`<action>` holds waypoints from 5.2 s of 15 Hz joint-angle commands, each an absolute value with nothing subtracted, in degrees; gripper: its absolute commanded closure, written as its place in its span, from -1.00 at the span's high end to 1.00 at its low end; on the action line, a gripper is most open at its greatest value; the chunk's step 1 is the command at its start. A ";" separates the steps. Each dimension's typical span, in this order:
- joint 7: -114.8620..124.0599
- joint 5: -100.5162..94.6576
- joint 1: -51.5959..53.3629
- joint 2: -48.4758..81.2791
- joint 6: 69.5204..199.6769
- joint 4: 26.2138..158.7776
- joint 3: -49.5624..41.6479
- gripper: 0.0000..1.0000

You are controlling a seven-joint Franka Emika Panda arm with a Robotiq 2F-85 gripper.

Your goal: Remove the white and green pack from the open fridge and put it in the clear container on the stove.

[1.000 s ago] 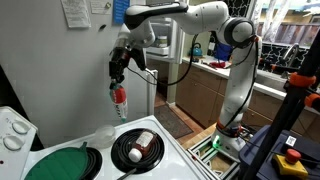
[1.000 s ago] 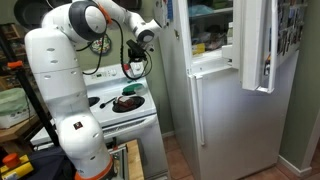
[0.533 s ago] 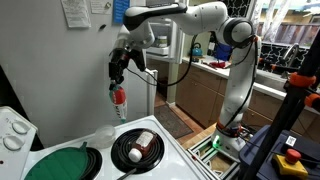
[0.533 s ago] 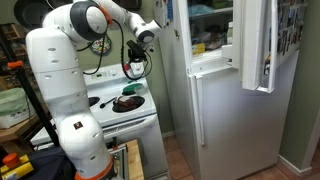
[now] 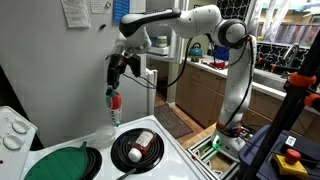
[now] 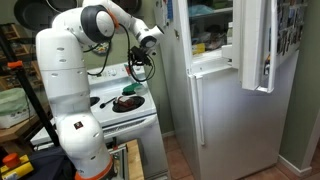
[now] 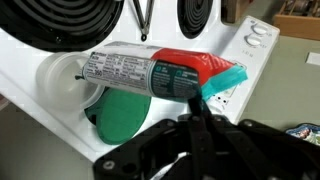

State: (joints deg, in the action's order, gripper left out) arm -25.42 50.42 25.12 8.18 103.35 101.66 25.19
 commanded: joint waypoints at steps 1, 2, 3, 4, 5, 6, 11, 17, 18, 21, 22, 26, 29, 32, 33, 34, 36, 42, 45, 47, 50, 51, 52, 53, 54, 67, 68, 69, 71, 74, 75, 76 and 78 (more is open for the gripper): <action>-29.81 51.66 26.15 12.33 107.31 99.57 26.10 -0.99; -30.85 51.70 26.39 13.51 108.10 98.81 26.38 -0.99; -31.44 51.36 26.63 14.46 108.75 98.17 26.58 -0.99; -32.39 51.72 26.75 15.46 109.16 97.58 26.84 -0.99; -32.98 51.42 26.93 16.33 109.35 96.89 27.05 -0.99; -33.19 51.18 26.98 17.17 109.04 96.41 27.15 -0.99; -33.17 51.78 26.67 19.00 107.79 95.79 27.38 -0.99; -33.25 51.06 26.57 20.41 107.25 96.15 27.20 -0.99; -33.34 50.99 26.48 20.55 107.04 96.25 27.16 -0.99; -33.58 51.39 26.26 20.99 107.08 96.73 27.16 -0.99; -33.53 51.39 26.22 21.26 107.01 96.87 27.13 -0.99; -33.45 52.45 25.64 22.78 106.37 97.25 27.03 -0.99; -32.56 51.70 25.60 23.64 106.79 97.49 26.62 -0.99; -31.98 50.84 25.86 24.46 106.99 97.51 26.21 -0.99; -31.61 50.55 26.04 24.86 106.74 97.39 26.18 -0.98; -31.45 50.86 26.08 25.16 106.97 97.42 26.26 -0.96; -30.82 50.70 26.27 25.58 107.18 97.44 26.19 -0.46; -29.94 50.69 26.27 25.92 106.98 97.25 26.28 0.35; -29.61 50.96 26.31 25.44 107.48 97.13 26.39 0.80; -27.90 50.09 26.54 24.01 107.37 96.98 26.23 1.00; -21.71 46.43 27.11 20.28 106.24 96.76 25.39 1.00; -19.08 44.39 27.30 18.49 105.96 96.68 25.12 1.00; -16.49 42.17 27.39 16.90 105.21 96.51 25.06 1.00; -13.55 39.74 27.45 15.30 104.05 96.26 25.08 1.00; -10.72 37.22 27.53 13.76 102.56 95.89 25.16 1.00; 10.79 6.35 29.35 1.94 82.55 86.80 27.21 1.00; 10.41 4.83 29.47 1.22 82.87 86.70 27.45 1.00; 9.77 3.52 29.54 0.49 83.62 86.91 27.68 1.00; 8.10 3.31 29.19 -1.77 88.59 88.87 27.75 1.00; 6.40 7.31 28.35 -4.47 96.21 91.77 27.30 1.00; 5.97 7.98 28.24 -5.26 98.66 92.68 27.24 1.00; 7.92 5.78 28.64 -1.63 94.32 87.93 27.95 1.00; 7.49 6.22 28.45 -2.52 96.64 88.98 27.93 1.00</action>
